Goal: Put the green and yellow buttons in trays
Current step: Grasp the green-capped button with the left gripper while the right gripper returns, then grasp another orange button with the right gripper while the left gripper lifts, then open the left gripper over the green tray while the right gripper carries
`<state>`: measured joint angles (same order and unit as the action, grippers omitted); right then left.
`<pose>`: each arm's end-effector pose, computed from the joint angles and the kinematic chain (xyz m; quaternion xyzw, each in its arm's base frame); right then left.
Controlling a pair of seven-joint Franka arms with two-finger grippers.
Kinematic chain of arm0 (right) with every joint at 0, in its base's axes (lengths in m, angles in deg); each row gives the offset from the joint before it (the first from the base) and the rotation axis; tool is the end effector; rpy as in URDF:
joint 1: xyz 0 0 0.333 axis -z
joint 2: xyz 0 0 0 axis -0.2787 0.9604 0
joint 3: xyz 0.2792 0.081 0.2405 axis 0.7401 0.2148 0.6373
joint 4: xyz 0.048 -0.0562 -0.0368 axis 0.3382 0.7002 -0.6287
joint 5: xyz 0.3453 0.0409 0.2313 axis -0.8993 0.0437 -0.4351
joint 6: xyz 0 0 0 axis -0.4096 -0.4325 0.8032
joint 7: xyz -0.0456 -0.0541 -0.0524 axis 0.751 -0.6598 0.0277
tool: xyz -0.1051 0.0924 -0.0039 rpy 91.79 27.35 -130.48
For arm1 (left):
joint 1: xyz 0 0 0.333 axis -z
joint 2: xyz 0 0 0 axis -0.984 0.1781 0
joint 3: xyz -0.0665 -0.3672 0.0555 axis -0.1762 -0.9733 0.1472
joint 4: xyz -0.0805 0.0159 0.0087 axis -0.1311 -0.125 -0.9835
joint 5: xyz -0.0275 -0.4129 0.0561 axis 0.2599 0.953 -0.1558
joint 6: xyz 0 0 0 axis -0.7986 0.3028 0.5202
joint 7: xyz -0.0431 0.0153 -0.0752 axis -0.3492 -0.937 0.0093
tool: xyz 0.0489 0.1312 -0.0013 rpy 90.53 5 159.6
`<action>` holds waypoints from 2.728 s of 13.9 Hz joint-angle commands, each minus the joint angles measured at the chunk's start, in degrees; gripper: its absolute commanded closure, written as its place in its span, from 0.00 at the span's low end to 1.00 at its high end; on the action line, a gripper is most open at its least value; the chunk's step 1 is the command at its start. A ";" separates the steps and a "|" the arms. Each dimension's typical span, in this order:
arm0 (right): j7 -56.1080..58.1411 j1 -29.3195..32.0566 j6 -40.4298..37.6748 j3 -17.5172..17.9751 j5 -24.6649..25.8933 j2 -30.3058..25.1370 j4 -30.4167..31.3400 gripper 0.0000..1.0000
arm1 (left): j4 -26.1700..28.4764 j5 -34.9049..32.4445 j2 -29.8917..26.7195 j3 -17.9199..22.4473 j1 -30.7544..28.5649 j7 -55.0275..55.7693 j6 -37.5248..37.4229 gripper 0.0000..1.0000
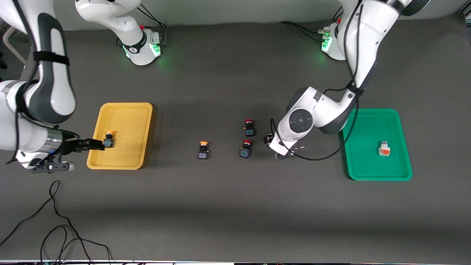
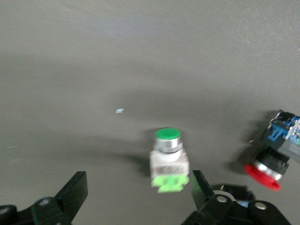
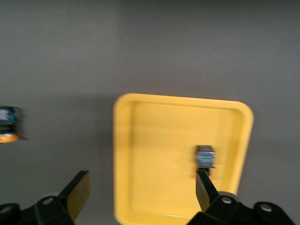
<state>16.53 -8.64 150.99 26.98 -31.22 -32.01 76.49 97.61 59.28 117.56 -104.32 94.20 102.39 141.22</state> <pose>0.6651 0.0186 0.4290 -0.9978 -0.0078 0.0570 0.0324 0.5829 -0.3793 0.2103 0.9887 0.1208 -0.0835 0.0295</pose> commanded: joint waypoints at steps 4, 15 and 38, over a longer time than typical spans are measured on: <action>-24.80 -14.70 -0.66 -0.08 0.69 5.31 -7.31 0.00 | -1.49 -0.78 3.88 1.28 3.55 3.56 4.20 0.17; -31.37 -26.77 16.62 1.50 -5.11 15.61 -4.46 0.00 | -7.80 -3.84 -0.50 2.87 0.24 1.22 -17.18 1.00; -27.31 -25.63 17.75 3.71 -9.07 14.93 -2.14 0.82 | 16.00 -10.01 -8.69 2.95 -35.56 -54.36 2.44 0.72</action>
<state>-12.69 -34.84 175.01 31.80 -39.11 -12.29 74.73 111.21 50.04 111.56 -100.77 59.33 48.69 143.02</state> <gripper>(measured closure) 0.595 0.590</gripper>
